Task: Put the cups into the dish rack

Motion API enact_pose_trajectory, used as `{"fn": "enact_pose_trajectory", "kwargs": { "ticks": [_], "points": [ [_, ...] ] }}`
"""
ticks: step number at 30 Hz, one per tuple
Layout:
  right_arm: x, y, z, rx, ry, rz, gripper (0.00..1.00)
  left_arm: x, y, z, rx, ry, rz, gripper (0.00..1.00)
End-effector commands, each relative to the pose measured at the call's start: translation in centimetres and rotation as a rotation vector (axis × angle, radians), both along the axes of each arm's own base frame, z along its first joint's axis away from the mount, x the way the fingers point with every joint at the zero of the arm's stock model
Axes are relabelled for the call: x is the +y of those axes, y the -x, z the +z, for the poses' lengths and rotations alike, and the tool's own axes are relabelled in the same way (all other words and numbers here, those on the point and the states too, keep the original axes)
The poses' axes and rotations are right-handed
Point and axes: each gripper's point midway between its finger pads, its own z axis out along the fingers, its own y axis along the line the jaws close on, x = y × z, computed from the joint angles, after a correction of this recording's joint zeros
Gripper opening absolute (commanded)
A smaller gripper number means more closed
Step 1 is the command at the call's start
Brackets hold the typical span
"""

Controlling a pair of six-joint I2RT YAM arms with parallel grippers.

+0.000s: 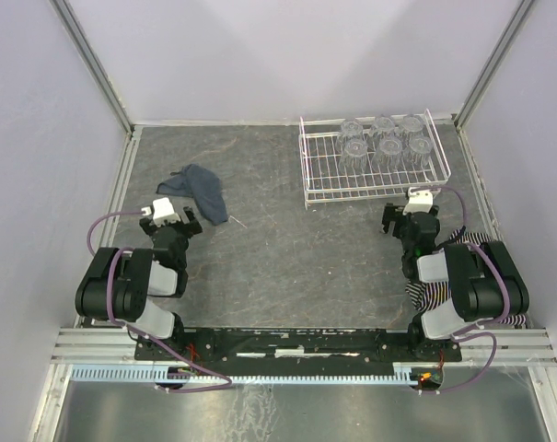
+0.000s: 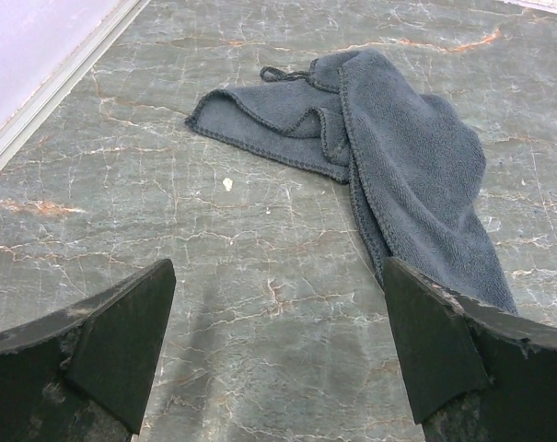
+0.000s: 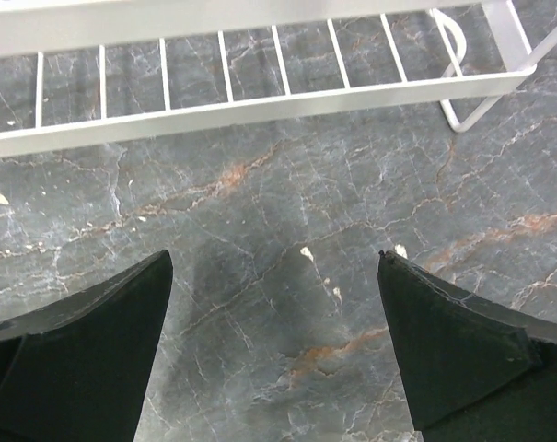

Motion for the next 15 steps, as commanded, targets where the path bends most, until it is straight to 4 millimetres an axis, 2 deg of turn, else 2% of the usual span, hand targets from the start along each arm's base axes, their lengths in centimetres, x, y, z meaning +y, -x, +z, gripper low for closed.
{"fn": "enact_pose_trajectory", "kwargs": {
  "ticks": [1, 15],
  "points": [
    [-0.33, -1.69, 3.19, -0.108, -0.004, -0.023, 1.00, 0.26, -1.18, 1.84, -0.051, -0.018, 0.010, 0.99],
    [0.05, -1.83, 3.31, -0.114, -0.002, 0.002, 1.00, 0.25, -1.19, 1.80, -0.049, -0.019, 0.009, 0.99]
  ]
}}
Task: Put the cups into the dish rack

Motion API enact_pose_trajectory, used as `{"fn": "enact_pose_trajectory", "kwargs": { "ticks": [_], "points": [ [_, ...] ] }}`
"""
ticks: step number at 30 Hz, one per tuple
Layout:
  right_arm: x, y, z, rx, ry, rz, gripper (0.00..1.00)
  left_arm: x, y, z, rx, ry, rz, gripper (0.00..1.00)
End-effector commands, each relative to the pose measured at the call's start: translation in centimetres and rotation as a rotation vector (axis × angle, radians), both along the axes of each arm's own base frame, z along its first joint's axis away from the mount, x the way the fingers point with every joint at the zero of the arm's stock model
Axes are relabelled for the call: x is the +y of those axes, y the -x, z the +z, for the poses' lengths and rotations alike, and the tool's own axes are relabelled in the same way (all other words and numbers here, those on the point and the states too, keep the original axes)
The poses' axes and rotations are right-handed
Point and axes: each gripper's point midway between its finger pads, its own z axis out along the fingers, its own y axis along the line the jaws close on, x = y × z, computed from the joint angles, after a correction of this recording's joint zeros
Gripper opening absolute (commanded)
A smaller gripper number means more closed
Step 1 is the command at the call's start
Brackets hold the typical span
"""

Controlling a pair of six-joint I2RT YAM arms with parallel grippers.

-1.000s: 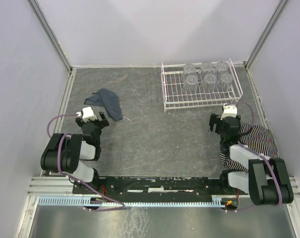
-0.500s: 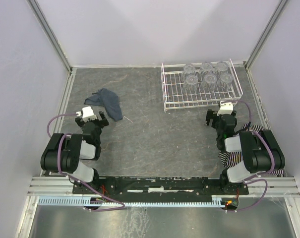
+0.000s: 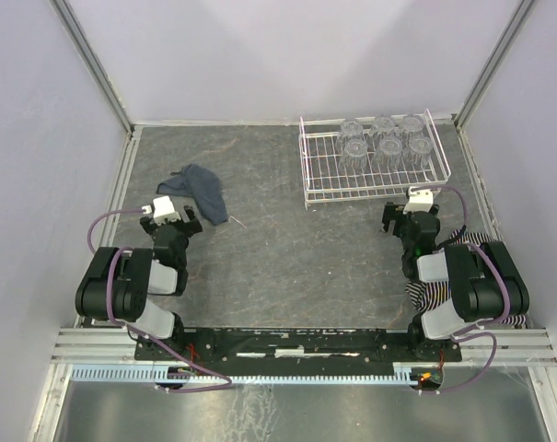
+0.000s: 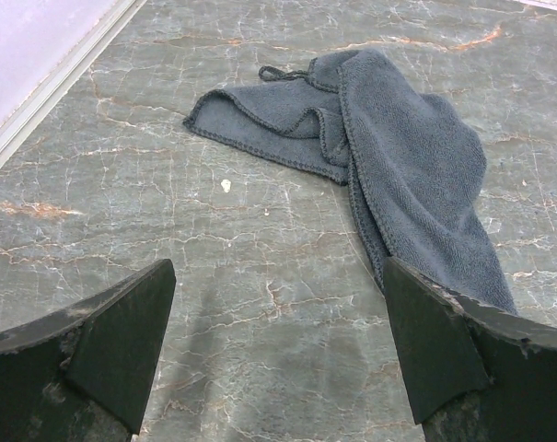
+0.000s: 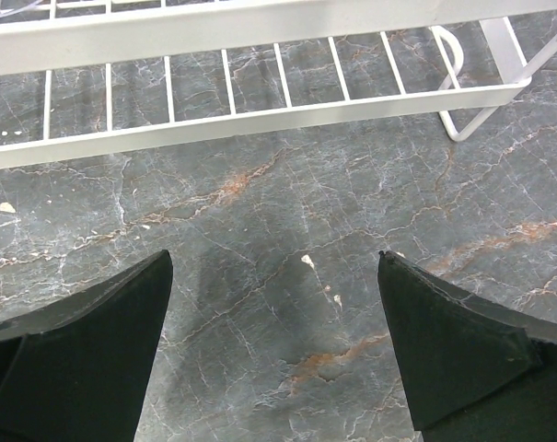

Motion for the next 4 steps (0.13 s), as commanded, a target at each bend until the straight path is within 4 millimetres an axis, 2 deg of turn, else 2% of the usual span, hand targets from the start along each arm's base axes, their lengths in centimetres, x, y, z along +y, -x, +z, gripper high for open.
{"fn": "enact_pose_trajectory", "kwargs": {
  "ticks": [1, 4],
  "points": [
    [0.08, -1.48, 2.51, -0.087, -0.002, 0.006, 1.00, 0.28, -0.82, 1.86, -0.061, -0.019, 0.010, 0.99],
    [0.04, -1.44, 2.61, -0.088, 0.001, 0.005, 1.00, 0.28, -0.82, 1.86, -0.061, -0.018, 0.010, 0.99]
  ]
}}
